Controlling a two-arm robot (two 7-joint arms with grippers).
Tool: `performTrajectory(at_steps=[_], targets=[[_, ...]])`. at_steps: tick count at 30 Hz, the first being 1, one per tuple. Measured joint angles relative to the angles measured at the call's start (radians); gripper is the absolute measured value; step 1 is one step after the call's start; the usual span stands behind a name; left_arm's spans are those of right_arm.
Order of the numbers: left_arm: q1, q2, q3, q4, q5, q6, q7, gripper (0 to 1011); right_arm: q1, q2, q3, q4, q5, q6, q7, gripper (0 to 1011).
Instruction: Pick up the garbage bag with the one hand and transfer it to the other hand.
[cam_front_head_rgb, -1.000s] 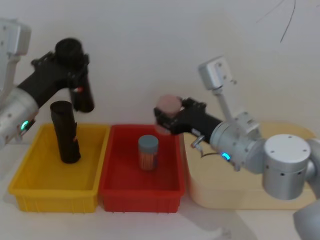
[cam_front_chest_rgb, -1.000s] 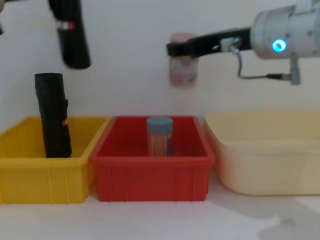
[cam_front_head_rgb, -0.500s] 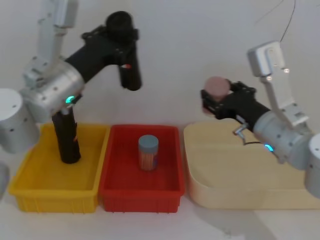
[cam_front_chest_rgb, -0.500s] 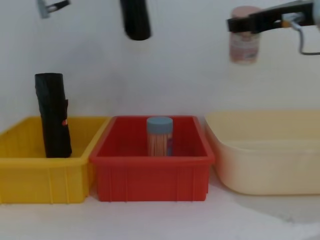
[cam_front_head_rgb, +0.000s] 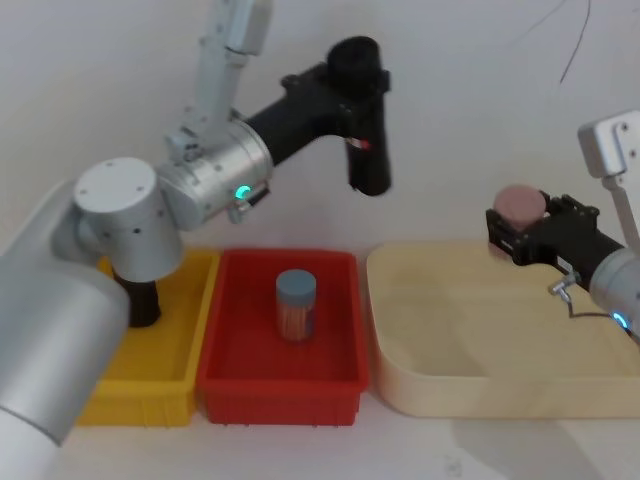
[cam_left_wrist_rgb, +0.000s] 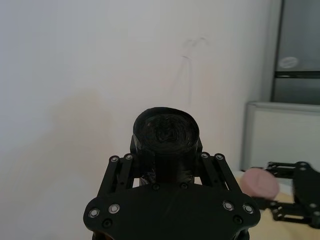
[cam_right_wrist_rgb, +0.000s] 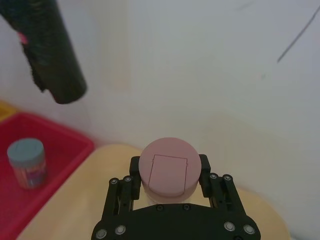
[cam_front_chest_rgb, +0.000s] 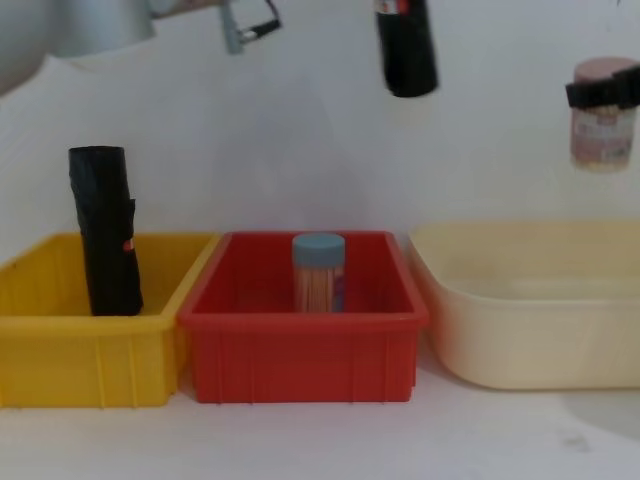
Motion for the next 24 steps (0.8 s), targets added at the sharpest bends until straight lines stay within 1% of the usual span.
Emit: performTrajectory(at_steps=[3,4,5,6,7,8,9,11,12,13,14,15,16,17,18,19,24], targets=[[-0.033,-0.036,0.016,0.079,-0.016,-0.010,-0.038,531,-0.010,0.013,0.008,0.002,0.005,0.011,0.013,650],[-0.055,-0.058,0.024,0.130,-0.024,-0.017,-0.057,531,-0.012,0.016,0.011,0.003,0.007,0.014,0.016,650],[-0.055,-0.058,0.024,0.130,-0.024,-0.017,-0.057,531,-0.016,0.020,0.014,0.004,0.009,0.018,0.021,676],[-0.075,-0.079,0.030,0.180,-0.032,-0.024,-0.077,531,-0.017,0.022,0.016,0.004,0.009,0.020,0.023,690],[-0.075,-0.079,0.030,0.180,-0.032,-0.024,-0.077,531,-0.019,0.024,0.018,0.005,0.010,0.022,0.025,710],[-0.100,-0.104,0.036,0.241,-0.040,-0.035,-0.102,531,-0.021,0.028,0.020,0.006,0.012,0.025,0.029,767],[-0.112,-0.114,0.038,0.269,-0.044,-0.040,-0.112,531,-0.023,0.029,0.022,0.007,0.013,0.027,0.031,787],[-0.152,-0.152,0.046,0.366,-0.057,-0.062,-0.151,531,-0.025,0.032,0.024,0.008,0.014,0.029,0.035,824],[-0.152,-0.152,0.046,0.366,-0.057,-0.062,-0.151,531,-0.026,0.035,0.026,0.008,0.015,0.032,0.037,874],[-0.170,-0.169,0.050,0.411,-0.062,-0.071,-0.167,531,-0.027,0.036,0.027,0.009,0.016,0.033,0.039,874],[-0.178,-0.176,0.051,0.430,-0.064,-0.076,-0.175,531,-0.029,0.038,0.029,0.009,0.016,0.034,0.041,922],[-0.193,-0.190,0.054,0.467,-0.069,-0.083,-0.188,531,-0.029,0.038,0.029,0.009,0.016,0.035,0.042,922],[-0.193,-0.190,0.054,0.467,-0.069,-0.083,-0.188,531,-0.030,0.039,0.030,0.009,0.016,0.035,0.043,974],[-0.206,-0.202,0.056,0.498,-0.073,-0.090,-0.201,531,-0.030,0.040,0.030,0.009,0.016,0.035,0.044,984],[-0.212,-0.208,0.058,0.513,-0.074,-0.093,-0.206,531,-0.031,0.041,0.030,0.008,0.016,0.034,0.046,1002],[-0.223,-0.217,0.059,0.539,-0.078,-0.098,-0.216,531,-0.031,0.041,0.030,0.008,0.016,0.034,0.046,1002],[-0.248,-0.242,0.064,0.601,-0.085,-0.111,-0.240,531,-0.032,0.046,0.026,0.000,0.012,0.010,0.061,999]])
